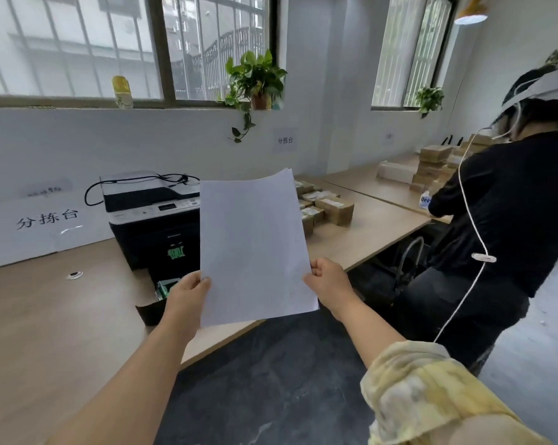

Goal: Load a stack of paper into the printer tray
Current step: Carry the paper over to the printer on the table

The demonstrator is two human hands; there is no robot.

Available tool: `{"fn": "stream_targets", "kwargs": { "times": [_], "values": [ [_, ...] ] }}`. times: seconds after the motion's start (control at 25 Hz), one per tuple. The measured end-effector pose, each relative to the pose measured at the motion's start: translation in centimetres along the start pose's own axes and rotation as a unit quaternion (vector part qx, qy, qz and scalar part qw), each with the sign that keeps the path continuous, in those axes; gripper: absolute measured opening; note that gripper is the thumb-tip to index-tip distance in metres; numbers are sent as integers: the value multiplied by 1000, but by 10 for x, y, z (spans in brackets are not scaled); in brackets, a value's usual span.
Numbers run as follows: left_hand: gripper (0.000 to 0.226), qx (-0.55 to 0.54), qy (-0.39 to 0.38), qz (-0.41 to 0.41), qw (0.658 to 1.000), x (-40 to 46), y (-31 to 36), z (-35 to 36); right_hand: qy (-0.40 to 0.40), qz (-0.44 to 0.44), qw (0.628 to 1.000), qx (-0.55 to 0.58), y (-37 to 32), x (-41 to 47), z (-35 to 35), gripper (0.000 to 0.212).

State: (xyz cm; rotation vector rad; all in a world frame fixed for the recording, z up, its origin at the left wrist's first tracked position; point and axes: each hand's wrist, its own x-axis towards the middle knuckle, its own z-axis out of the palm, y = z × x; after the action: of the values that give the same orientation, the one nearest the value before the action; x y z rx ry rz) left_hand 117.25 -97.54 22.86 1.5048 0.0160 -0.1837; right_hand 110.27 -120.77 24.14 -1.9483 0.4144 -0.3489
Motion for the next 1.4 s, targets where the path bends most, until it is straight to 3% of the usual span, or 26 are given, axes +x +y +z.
{"fn": "stream_targets", "kwargs": {
  "times": [0.32, 0.68, 0.92, 1.4],
  "values": [
    [15, 1, 53, 5, 999, 20, -4, 10, -53, -10, 999, 5, 12, 54, 15, 15],
    [16, 8, 107, 10, 994, 106, -11, -18, -106, -35, 994, 4, 7, 143, 73, 14],
    [26, -23, 124, 17, 992, 173, -19, -38, -121, -45, 991, 41, 2, 205, 112, 20],
    [23, -32, 149, 11, 988, 242, -57, -44, -161, -23, 984, 77, 38, 271, 160, 27]
  ]
}}
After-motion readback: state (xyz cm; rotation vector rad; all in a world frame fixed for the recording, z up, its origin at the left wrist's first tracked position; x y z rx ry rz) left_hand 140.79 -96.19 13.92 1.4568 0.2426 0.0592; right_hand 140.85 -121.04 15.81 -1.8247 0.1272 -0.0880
